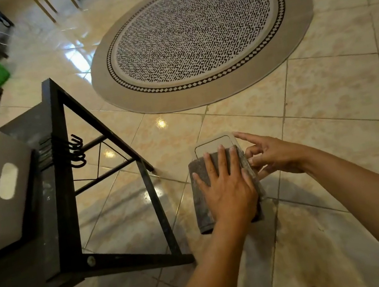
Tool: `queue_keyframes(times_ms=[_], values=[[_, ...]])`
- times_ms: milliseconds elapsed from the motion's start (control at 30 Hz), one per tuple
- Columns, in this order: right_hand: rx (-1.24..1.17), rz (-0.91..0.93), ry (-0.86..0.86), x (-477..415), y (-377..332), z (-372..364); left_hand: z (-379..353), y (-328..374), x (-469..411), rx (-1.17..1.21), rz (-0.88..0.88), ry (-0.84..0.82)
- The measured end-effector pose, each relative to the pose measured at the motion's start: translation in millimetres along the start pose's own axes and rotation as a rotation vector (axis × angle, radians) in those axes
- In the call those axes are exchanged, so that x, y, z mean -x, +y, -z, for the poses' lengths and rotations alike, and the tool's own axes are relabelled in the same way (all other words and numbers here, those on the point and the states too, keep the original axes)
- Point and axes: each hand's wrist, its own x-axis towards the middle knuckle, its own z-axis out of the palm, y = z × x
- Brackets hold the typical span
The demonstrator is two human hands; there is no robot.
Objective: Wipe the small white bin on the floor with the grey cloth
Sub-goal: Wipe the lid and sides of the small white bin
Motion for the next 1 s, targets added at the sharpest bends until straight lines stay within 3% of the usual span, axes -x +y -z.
queue_keyframes(times_ms=[233,367,500,667,867,1000], values=[[-0.005,0.003,0.010,-4.3,1.2,-3.0,5.1,-25.5,-7.1,0.068,0.096,-0.002],[-0.007,0.004,-0.012,-1.2,3.3,-1.0,0.2,0.5,24.1,0.023,0.014,-0.054],[-0.012,0.009,-0.001,0.8,-0.9,-0.2,13.7,8.5,-4.1,-0.018,0.004,-0.068],[-0.005,0.013,0.003,-3.2,-2.5,-5.6,10.4,-22.0,-8.1,0.098,0.117,-0.044],[0.013,-0.002,0.006,-1.3,0.8,-0.9,4.9,8.2,9.1,-0.002,-0.002,-0.089],[0.021,-0.011,0.006,-0.7,-6.5,-4.5,33.2,6.6,-19.0,0.308,-0.107,-0.011]])
